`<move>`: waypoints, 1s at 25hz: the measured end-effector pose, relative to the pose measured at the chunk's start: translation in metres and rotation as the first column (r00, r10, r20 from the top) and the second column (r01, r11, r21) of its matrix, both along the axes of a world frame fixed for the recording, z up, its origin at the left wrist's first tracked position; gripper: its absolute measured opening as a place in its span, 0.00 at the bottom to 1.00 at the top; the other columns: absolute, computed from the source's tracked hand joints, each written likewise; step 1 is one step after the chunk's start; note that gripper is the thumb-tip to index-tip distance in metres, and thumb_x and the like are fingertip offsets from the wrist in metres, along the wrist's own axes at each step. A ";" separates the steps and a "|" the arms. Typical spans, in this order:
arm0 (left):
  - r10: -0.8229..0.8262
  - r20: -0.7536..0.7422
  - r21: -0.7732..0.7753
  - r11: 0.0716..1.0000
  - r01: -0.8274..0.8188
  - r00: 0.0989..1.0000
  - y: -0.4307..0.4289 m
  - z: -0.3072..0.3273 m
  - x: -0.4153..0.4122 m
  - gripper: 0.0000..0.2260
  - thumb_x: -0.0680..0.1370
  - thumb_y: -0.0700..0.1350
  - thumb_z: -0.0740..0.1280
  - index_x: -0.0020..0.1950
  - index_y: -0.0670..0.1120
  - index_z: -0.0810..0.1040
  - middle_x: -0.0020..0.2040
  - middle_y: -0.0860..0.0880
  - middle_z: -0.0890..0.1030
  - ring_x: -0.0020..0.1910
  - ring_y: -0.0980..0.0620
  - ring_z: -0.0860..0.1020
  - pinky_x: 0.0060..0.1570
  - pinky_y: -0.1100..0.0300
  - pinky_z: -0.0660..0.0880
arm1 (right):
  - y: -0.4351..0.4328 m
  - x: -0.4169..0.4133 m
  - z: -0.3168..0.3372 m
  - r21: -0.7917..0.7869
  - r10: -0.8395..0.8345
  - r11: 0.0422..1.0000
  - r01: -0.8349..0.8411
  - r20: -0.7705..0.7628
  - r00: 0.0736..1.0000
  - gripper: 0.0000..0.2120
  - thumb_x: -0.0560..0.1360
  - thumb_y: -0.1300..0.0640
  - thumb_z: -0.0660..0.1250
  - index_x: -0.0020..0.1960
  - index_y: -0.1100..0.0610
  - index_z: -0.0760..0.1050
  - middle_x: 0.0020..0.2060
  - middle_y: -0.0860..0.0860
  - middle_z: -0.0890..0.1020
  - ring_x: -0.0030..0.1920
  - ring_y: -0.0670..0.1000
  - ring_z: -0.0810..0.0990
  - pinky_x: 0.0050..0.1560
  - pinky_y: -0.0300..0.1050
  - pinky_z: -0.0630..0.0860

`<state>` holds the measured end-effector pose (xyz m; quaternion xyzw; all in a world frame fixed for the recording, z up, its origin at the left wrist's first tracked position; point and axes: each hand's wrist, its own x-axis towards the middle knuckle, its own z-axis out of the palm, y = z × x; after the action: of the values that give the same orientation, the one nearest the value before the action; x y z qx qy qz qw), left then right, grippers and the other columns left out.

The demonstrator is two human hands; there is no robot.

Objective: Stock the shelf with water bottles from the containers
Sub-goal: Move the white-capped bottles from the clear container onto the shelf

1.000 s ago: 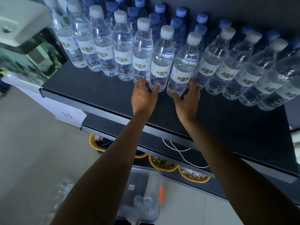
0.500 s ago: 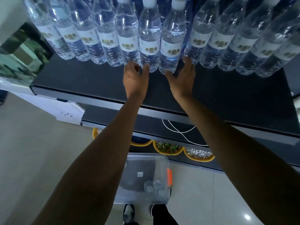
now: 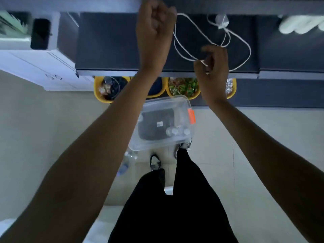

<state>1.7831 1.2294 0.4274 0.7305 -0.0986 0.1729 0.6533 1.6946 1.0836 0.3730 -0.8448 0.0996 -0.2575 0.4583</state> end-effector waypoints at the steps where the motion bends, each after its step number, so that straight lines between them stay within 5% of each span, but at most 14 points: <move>1: -0.008 -0.068 0.014 1.000 0.009 0.998 0.006 -0.029 -0.026 0.06 0.79 0.37 0.68 0.46 0.36 0.74 0.37 0.41 0.74 0.35 0.54 0.72 0.37 0.59 0.70 | 0.000 -0.027 -0.025 0.007 -0.017 1.000 0.017 -0.090 0.996 0.13 0.73 0.64 0.67 0.57 0.62 0.77 0.46 0.55 0.75 0.41 0.51 0.73 0.43 0.42 0.72; 4: 0.051 -0.351 0.127 0.992 -0.007 0.935 0.034 -0.129 -0.103 0.06 0.77 0.41 0.67 0.47 0.38 0.75 0.43 0.39 0.77 0.40 0.46 0.76 0.40 0.51 0.74 | 0.003 -0.100 -0.105 -0.029 -0.037 0.999 0.028 -0.378 0.925 0.13 0.73 0.62 0.68 0.57 0.61 0.76 0.49 0.56 0.76 0.41 0.49 0.74 0.41 0.38 0.72; 7: 0.060 -0.612 0.319 0.931 0.176 0.789 0.060 -0.231 -0.168 0.09 0.75 0.44 0.69 0.52 0.43 0.75 0.50 0.43 0.77 0.46 0.47 0.77 0.46 0.49 0.76 | 0.012 -0.153 -0.182 -0.054 -0.024 0.998 -0.017 -0.667 0.745 0.18 0.74 0.58 0.70 0.63 0.56 0.75 0.55 0.56 0.75 0.45 0.51 0.78 0.49 0.47 0.78; 13: 0.036 -0.867 0.409 0.619 0.671 0.496 0.045 -0.355 -0.221 0.36 0.74 0.51 0.74 0.77 0.45 0.63 0.72 0.41 0.68 0.70 0.40 0.69 0.65 0.47 0.72 | 0.018 -0.170 -0.282 -0.105 -0.005 0.973 -0.203 -0.898 0.440 0.30 0.76 0.61 0.68 0.76 0.56 0.64 0.64 0.62 0.71 0.57 0.67 0.78 0.56 0.52 0.75; 19: 0.030 -0.852 0.454 0.538 0.710 0.523 -0.003 -0.410 -0.212 0.36 0.78 0.52 0.70 0.81 0.49 0.56 0.79 0.44 0.64 0.73 0.37 0.68 0.67 0.41 0.71 | 0.007 -0.159 -0.331 -0.241 -0.073 0.916 -0.321 -0.886 0.457 0.21 0.78 0.60 0.67 0.70 0.55 0.69 0.58 0.61 0.77 0.57 0.65 0.79 0.56 0.55 0.76; 25: 0.032 -0.706 0.587 0.585 0.559 0.708 0.011 -0.425 -0.204 0.22 0.79 0.48 0.68 0.72 0.43 0.71 0.66 0.44 0.80 0.63 0.42 0.79 0.61 0.50 0.75 | 0.003 -0.151 -0.341 -0.276 0.018 0.887 -0.371 -0.781 0.624 0.15 0.77 0.57 0.71 0.62 0.56 0.74 0.56 0.56 0.82 0.52 0.59 0.83 0.53 0.51 0.80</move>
<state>1.5787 1.2401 0.0027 0.9215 -0.0454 -0.2586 0.2864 1.5434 1.0869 0.0321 -0.9557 0.1314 0.1582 0.2106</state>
